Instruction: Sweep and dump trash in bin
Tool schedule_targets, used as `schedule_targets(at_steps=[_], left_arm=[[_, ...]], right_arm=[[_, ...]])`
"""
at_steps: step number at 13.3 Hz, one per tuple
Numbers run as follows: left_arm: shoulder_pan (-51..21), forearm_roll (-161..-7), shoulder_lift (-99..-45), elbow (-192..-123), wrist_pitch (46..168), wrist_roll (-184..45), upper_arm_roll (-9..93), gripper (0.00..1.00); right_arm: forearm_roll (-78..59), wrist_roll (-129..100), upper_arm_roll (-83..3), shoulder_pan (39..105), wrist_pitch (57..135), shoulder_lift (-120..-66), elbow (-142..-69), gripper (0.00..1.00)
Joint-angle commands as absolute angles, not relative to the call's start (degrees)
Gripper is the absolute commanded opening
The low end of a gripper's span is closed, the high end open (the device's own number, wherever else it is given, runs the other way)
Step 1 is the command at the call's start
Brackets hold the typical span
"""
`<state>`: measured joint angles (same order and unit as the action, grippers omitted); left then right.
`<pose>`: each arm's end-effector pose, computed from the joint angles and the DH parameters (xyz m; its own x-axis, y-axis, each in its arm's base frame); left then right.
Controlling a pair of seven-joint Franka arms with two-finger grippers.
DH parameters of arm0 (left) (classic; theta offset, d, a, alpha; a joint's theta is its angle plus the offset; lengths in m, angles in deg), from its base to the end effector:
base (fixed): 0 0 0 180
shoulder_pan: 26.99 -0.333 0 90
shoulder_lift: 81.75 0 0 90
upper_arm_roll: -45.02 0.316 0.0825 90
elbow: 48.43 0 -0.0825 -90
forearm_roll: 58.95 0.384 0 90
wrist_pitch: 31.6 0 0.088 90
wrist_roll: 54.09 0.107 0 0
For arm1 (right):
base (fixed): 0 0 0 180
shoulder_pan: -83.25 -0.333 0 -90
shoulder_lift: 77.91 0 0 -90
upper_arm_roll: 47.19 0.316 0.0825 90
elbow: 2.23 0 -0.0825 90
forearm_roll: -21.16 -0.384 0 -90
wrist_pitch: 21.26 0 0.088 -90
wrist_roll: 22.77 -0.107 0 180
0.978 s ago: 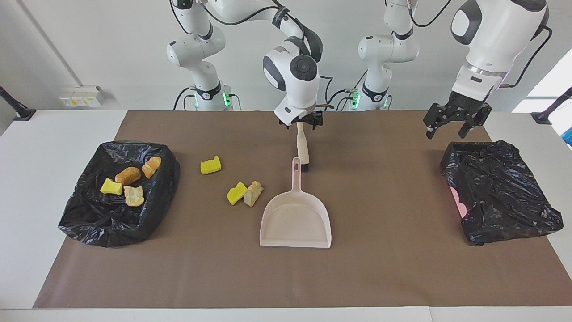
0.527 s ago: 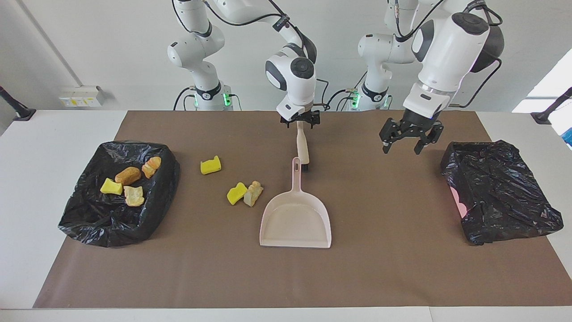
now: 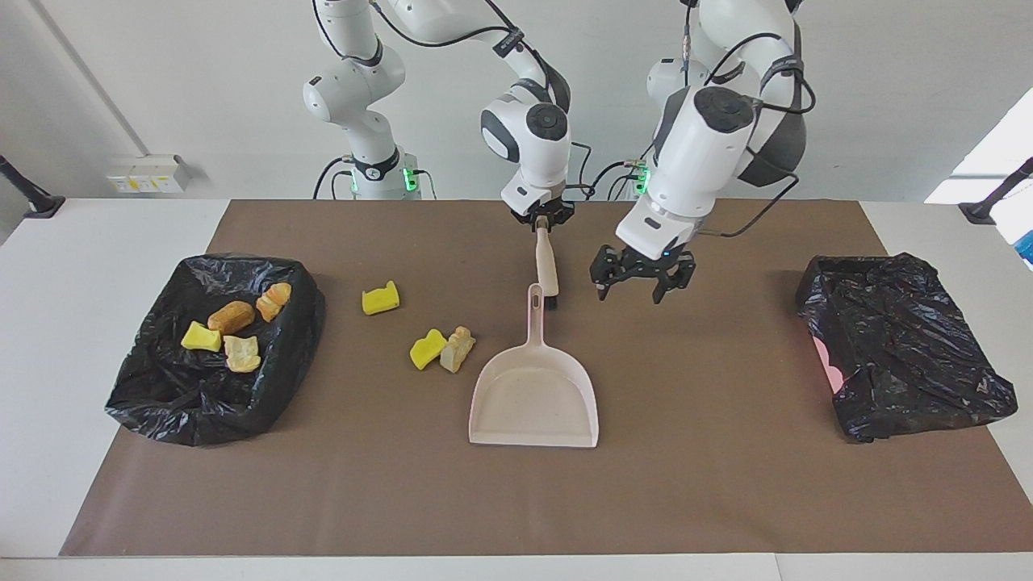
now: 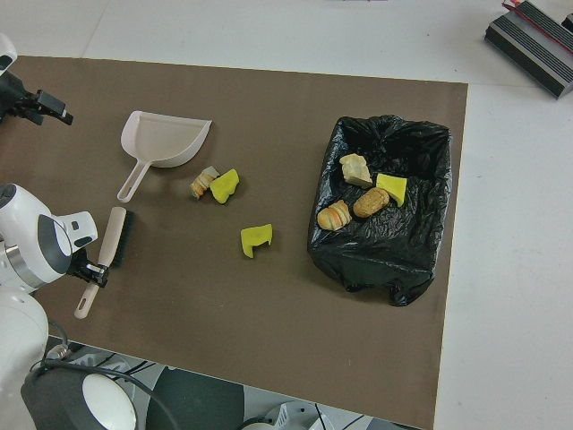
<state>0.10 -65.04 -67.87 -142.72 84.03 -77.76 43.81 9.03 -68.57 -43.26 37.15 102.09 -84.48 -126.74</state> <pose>0.5679 -0.3115 0.4843 0.9967 -0.0345 0.0741 -0.0452 -0.9879 0.1481 0.3374 0.4156 0.3304 0.9742 -0.0520 -0.2197 -0.0561 -0.9984 -0.0123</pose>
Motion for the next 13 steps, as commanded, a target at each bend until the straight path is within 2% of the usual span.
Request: schedule_targets(at_steps=[1,3,6,8,10,13], left_arm=[[3.51,-65.28,-63.56,-140.72,86.0,-79.75,44.76,1.0],[5.26,-65.28,-61.71,-140.72,87.31,-79.75,44.76,1.0],[5.71,-65.72,-61.27,-141.16,89.34,-79.4,44.67,1.0],[5.71,-65.72,-60.57,-141.25,89.6,-79.31,44.58,1.0],[6.85,-65.89,-59.86,-141.6,90.92,-79.22,44.58,1.0],[7.82,-66.25,-59.95,-142.74,90.92,-79.13,44.41,1.0]], right_arm=[[7.71,-68.83,-43.42,37.37,99.6,-82.92,-126.42,0.0],[7.71,-68.48,-43.59,38.25,95.92,-80.91,-125.98,0.0],[8.68,-68.73,-43.77,41.84,85.74,-77.13,-126.41,0.0],[9.81,-69.26,-43.86,45.43,81.68,-75.54,-126.86,0.0],[12.97,-69.35,-43.94,47.99,79.65,-75.45,-126.59,0.0],[19.12,-69.26,-43.77,55.19,76.4,-75.8,-126.86,0.0]])
